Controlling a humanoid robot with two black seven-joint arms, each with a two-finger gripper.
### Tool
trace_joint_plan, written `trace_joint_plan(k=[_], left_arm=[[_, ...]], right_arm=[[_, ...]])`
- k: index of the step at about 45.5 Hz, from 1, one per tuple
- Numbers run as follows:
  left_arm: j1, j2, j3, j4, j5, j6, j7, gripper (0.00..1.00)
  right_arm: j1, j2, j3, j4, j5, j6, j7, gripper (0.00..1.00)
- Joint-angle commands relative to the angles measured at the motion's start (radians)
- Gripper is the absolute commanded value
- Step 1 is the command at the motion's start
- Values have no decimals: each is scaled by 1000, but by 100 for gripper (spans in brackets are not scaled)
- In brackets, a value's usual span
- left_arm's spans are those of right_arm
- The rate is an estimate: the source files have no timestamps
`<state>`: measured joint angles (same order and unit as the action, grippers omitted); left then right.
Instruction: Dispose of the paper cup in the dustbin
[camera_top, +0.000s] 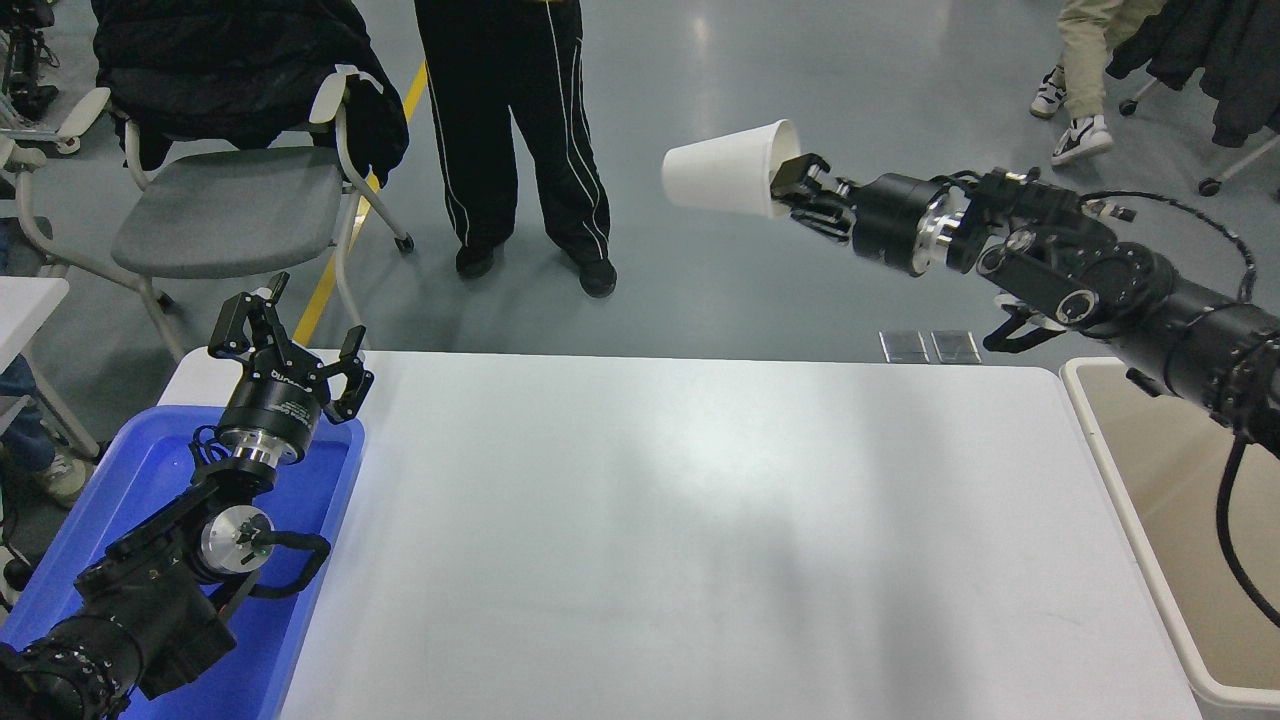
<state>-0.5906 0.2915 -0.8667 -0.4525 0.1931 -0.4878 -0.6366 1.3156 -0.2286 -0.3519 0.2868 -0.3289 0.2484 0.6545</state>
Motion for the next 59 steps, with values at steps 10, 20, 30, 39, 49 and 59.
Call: trace_joint_plan(k=[10,20,30,39,49,59], left_arm=[[0,0,0,0,0,0,0,100],[0,0,0,0,0,0,0,100],[0,0,0,0,0,0,0,100],[0,0,0,0,0,0,0,100],[0,0,0,0,0,0,0,100],[0,0,0,0,0,0,0,100]], right_arm=[[-139,-26,25,-330,229,-24,-335,0],[-179,-90,154,-357,237,-126,-591,0],[-239,-129,212,-373,235,-222,-674,0],[-315,-129,214,-465,232,-256,-705,0],[-427,-130,220,-479,235,-322,-725,0],[-530,-127,257,-469,229,-334,-725,0]])
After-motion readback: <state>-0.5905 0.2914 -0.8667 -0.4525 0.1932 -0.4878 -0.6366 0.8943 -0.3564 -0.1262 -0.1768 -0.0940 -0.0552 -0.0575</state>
